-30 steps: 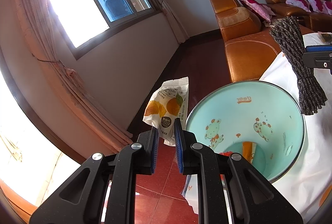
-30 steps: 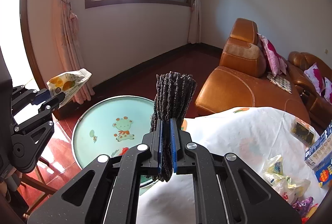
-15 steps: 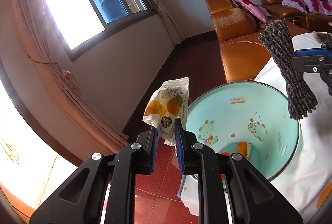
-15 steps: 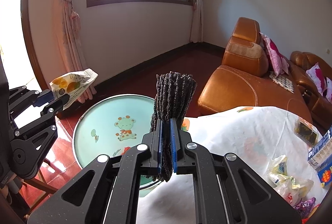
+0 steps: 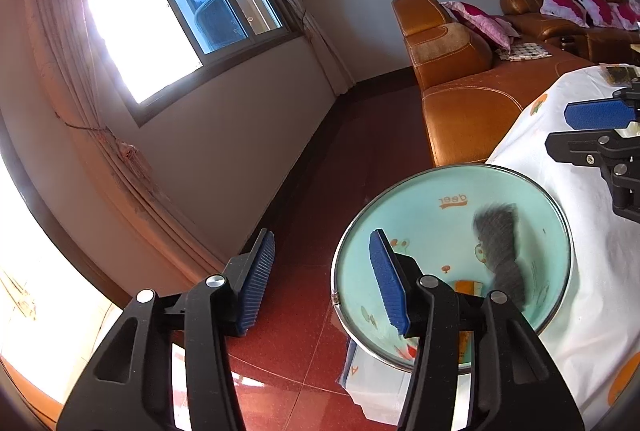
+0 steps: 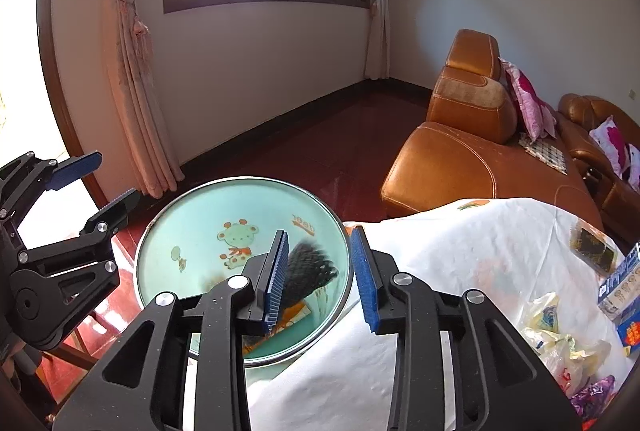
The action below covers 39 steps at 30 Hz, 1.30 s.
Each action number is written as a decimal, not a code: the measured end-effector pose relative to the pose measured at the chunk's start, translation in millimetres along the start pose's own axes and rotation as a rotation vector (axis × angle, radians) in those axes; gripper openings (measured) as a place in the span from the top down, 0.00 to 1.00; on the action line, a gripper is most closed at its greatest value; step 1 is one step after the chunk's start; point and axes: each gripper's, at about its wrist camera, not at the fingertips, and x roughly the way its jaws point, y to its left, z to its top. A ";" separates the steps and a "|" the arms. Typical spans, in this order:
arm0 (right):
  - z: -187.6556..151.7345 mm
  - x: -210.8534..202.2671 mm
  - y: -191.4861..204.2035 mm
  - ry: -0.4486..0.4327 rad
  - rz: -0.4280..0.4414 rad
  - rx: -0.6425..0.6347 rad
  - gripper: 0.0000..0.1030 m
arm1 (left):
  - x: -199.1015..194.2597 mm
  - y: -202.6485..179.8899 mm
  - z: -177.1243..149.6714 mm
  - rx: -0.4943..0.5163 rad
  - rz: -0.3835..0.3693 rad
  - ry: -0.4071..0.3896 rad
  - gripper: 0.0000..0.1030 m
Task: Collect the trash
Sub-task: 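Carry both items over the blue bin and open both grippers to drop them, then move both open grippers back toward the remaining trash on the table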
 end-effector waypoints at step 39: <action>-158.8 -204.1 -142.2 -0.030 -0.336 0.399 0.50 | -100.9 -125.7 -5.7 0.135 -0.355 -0.094 0.38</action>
